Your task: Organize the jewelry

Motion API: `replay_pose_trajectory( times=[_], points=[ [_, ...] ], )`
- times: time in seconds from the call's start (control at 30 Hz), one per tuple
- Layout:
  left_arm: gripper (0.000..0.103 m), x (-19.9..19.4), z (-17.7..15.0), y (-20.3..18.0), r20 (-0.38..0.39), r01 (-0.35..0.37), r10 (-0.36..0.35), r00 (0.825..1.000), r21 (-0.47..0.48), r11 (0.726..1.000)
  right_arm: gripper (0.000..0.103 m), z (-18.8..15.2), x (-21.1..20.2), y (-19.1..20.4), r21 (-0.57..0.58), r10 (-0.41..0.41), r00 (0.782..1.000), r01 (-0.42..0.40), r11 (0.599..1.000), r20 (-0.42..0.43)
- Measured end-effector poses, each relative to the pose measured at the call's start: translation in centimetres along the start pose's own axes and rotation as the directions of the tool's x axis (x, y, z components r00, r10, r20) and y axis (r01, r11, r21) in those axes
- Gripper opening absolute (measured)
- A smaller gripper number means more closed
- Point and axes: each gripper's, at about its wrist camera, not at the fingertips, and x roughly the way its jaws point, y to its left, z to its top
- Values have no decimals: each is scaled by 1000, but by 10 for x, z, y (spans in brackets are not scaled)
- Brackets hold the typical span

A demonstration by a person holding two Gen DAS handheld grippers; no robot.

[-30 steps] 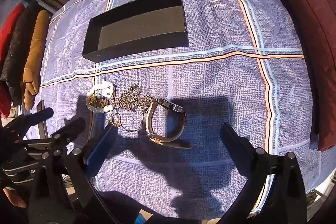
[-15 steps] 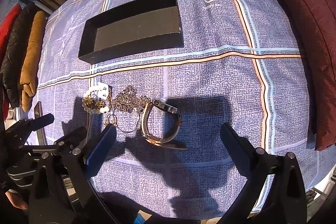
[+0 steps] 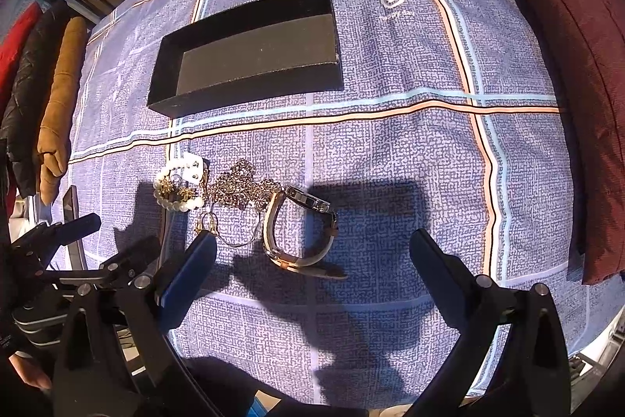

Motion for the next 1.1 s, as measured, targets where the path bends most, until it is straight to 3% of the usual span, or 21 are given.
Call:
replay_pose_trajectory(
  times=[0.5,0.83,1.1],
  points=[
    [96,3,0,7,-17,23,-23,1000,-18,1000,97,1,4,5,-24,5,1000,-5,1000,-10],
    [96,10,1,6,31,5,-4,1000,-32,999,97,2,5,-1,-25,0,1000,-1,1000,-10],
    [96,24,-9,14,18,65,-65,998,-37,997,97,-4,16,-9,-42,11,1000,-12,999,-22]
  ],
)
